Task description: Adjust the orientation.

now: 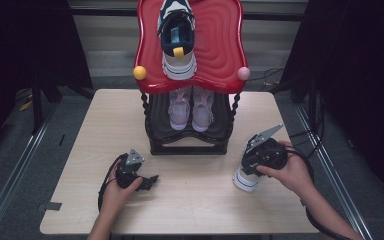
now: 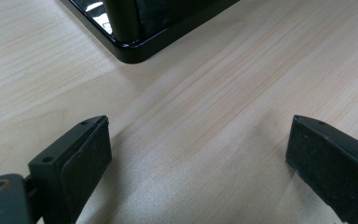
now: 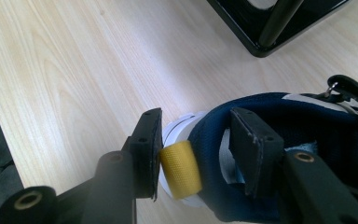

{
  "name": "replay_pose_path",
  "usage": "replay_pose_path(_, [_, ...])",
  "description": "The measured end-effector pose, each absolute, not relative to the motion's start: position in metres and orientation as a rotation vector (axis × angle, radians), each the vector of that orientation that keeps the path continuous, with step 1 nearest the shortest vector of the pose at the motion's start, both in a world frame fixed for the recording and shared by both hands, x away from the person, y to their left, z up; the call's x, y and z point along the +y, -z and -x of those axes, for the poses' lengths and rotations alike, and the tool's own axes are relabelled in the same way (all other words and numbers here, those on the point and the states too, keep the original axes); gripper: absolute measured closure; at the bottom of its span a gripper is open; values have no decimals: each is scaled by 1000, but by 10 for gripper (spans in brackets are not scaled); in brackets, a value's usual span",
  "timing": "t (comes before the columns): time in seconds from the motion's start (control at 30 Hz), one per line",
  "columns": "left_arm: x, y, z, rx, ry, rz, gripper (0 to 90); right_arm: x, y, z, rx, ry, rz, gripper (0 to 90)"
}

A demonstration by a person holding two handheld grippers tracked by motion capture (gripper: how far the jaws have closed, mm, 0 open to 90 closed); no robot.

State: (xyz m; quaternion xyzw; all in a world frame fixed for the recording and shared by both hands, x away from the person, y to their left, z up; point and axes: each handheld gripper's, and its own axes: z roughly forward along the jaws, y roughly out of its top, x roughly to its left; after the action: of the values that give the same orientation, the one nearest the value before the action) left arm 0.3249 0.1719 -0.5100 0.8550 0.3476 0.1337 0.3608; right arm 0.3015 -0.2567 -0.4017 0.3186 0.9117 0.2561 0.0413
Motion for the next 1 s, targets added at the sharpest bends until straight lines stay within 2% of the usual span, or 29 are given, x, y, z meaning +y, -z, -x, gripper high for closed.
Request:
replay_pose_path(0.3, [172,510,-325,894,-340,-2204,59,-250,400,-313,2891,-636,-1056,542])
replay_pose_path(0.77, [172,510,-325,884,-343,-2217,49,-230,407,-329,3057,-225,-1023,555])
replay_pose_path(1.0, [172,510,-325,880,-340,-2220,43,-224,417,-332,3101,-126,-960,593])
